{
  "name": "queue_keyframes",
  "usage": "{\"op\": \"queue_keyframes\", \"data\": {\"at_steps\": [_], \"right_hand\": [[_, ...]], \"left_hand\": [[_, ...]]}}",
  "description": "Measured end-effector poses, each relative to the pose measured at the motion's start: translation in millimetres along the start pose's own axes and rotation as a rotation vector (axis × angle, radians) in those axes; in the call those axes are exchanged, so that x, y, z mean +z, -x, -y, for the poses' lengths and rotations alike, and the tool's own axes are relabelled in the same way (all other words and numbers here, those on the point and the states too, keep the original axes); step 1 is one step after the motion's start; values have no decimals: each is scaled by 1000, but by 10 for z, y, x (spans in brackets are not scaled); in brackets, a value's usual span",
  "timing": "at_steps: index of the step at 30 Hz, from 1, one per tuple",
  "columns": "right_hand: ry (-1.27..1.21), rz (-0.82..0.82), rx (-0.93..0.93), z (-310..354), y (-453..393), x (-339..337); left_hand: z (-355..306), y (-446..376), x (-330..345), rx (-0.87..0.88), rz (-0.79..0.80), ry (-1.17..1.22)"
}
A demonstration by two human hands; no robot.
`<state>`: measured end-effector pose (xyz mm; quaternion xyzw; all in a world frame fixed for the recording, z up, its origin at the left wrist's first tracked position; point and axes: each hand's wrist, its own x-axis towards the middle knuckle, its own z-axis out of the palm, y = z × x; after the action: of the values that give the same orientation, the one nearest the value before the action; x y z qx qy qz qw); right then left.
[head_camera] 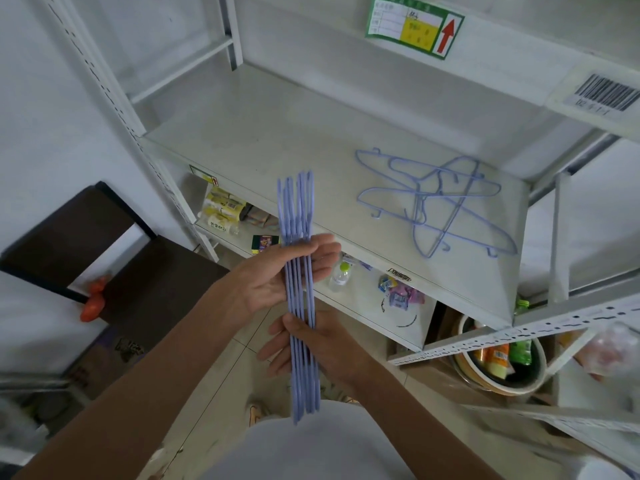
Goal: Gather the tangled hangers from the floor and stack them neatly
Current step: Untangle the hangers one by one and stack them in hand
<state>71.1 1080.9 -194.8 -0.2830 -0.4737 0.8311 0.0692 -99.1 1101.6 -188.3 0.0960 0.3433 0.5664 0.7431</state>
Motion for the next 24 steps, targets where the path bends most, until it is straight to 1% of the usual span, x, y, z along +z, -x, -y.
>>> {"op": "queue_keyframes", "data": {"at_steps": [3, 6, 10, 13, 16, 18, 22, 24], "right_hand": [[-8, 20, -12, -54, 36, 13], [-20, -4, -29, -74, 63, -15], [-78, -51, -11, -126, 144, -68], [-104, -32, 8, -228, 236, -57], [-69, -13, -7, -253, 293, -44], [-41, -18, -17, -238, 319, -34], [-26, -117, -25, -277, 391, -30], [-61, -148, -5, -319, 414, -45]], "left_hand": [[-62, -8, 24, -135, 18, -144], [-108, -46, 68, -189, -1, -234], [-157, -72, 135, -236, 11, -185], [-251, -72, 180, -242, -19, -134], [-353, -70, 206, -242, -70, -99], [-383, -73, 212, -240, -72, -102], [-341, -102, 245, -253, -46, -135], [-292, -124, 252, -249, -34, -139]]}}
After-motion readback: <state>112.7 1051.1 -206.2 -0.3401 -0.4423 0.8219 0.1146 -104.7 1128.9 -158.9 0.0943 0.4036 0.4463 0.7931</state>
